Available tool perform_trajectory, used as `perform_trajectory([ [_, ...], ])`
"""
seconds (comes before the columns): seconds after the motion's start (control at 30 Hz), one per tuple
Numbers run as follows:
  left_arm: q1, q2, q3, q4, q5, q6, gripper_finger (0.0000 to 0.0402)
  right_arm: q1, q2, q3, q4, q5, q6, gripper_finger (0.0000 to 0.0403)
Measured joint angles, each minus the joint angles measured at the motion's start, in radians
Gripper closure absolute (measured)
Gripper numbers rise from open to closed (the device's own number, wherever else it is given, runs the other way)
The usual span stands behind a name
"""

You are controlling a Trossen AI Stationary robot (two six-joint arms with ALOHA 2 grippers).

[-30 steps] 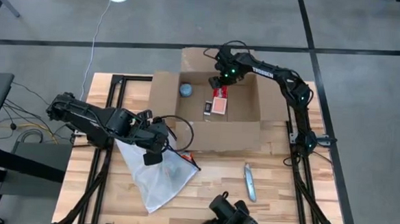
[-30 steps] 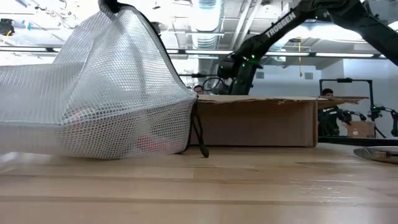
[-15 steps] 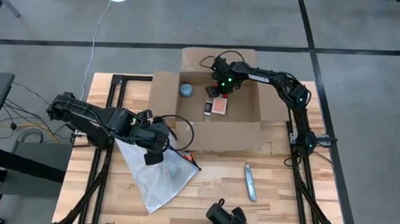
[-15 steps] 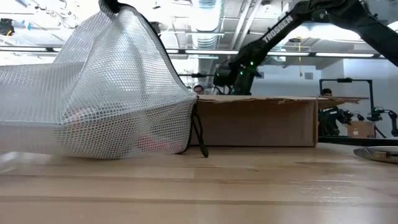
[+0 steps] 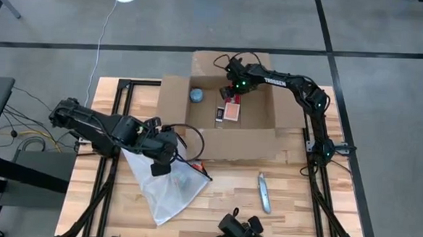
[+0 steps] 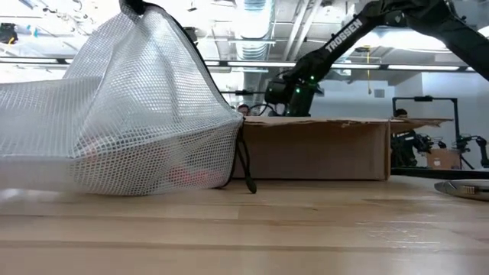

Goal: Unpack boxes
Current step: Put the red candy into the transparent zip bag

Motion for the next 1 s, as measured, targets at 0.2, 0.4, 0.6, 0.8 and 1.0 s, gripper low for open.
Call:
perform_trajectory([
  [0.2, -0.002, 0.0, 0.0, 0.001, 0.0, 0.017, 0.0402, 0.014, -0.01, -0.115, 0.075, -0.008, 0.021, 0.0203],
  [0.4, -0.002, 0.0, -0.001, 0.001, 0.001, 0.034, 0.0402, 0.017, -0.009, -0.151, 0.117, -0.019, 0.026, 0.0203],
  [0.6, -0.002, 0.0, -0.001, 0.001, 0.001, 0.022, 0.0402, 0.004, -0.007, -0.155, 0.123, -0.062, 0.001, 0.0249],
  [0.8, -0.009, 0.0, -0.002, 0.001, 0.002, -0.004, 0.0402, 0.005, -0.005, -0.162, 0.166, -0.128, -0.061, 0.0382],
  [1.0, -0.018, 0.0, -0.002, 0.001, 0.002, -0.004, 0.0402, -0.003, -0.032, -0.153, 0.126, -0.145, -0.131, 0.0395],
])
